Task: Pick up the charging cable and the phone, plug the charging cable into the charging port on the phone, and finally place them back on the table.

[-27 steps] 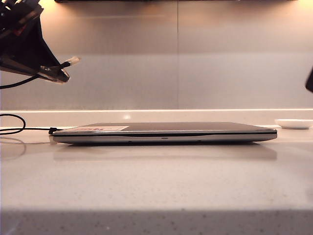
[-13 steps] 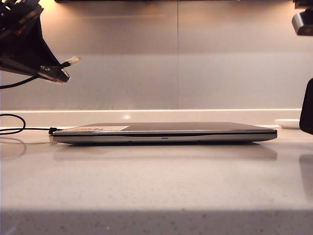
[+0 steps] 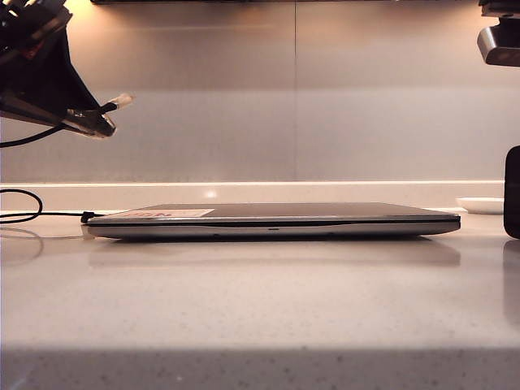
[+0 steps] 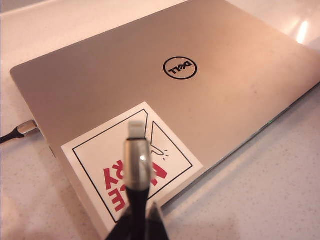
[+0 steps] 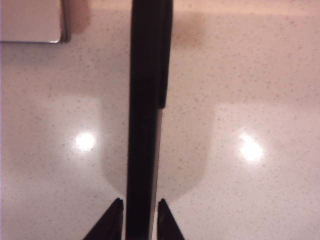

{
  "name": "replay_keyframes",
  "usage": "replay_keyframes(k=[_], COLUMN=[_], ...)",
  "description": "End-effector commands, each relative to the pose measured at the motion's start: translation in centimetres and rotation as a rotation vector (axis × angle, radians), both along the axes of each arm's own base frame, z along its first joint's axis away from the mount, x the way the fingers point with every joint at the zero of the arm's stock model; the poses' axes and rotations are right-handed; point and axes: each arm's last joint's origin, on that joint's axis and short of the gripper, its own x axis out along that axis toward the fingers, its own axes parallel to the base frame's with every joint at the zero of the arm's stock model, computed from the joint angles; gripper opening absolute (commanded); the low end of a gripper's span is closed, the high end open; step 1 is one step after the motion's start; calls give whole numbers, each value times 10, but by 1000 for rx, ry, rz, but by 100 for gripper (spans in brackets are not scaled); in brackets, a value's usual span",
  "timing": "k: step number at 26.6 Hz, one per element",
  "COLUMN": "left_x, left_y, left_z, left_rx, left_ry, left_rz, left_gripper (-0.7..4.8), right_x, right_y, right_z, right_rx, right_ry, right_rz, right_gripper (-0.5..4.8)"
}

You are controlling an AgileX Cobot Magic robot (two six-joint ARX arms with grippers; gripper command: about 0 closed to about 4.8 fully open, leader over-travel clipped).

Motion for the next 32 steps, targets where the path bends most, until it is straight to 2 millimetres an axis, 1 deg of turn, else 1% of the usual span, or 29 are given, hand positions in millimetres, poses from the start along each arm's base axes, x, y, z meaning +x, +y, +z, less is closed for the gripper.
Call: replay_keyframes(k=[1, 9, 12, 13, 14, 18, 22, 25, 28, 29, 32], left_x=[0, 0, 0, 0, 0, 0, -3, -7, -13, -17, -23], left_y=[0, 0, 0, 0, 0, 0, -1, -6, -13, -19, -26], left_z=[2, 2, 2, 2, 2, 1, -2, -4, -6, -10, -15], left_rx=[-9, -9, -9, -9, -9, -27, -41, -33, -58, -85, -111], left_ry=[-9, -9, -9, -9, -7, 28, 86, 106, 134, 167, 210], left_rz=[-2, -2, -2, -2, -1, 14, 24, -9, -41, -57, -84], left_gripper=[-6, -6, -6, -6, -6, -6, -6, -6, -6, -6, -6], right_x=[4, 16, 21, 23, 22, 21, 22, 26, 34, 40, 50], right_y=[2, 6, 7, 8, 8, 8, 12, 18, 24, 27, 31], right_z=[-4, -20, -26, -30, -31, -28, -18, -11, -4, -1, 4], right_rx=[3, -30, -41, -49, -56, -48, 87, 262, 416, 491, 557], right_ry=[39, 134, 167, 191, 212, 204, 160, 74, -21, -79, -175], right_rz=[14, 14, 40, 56, 73, 86, 124, 156, 178, 168, 171], right_gripper=[97, 95, 94, 57, -9, -6, -6, -6, -6, -6, -6])
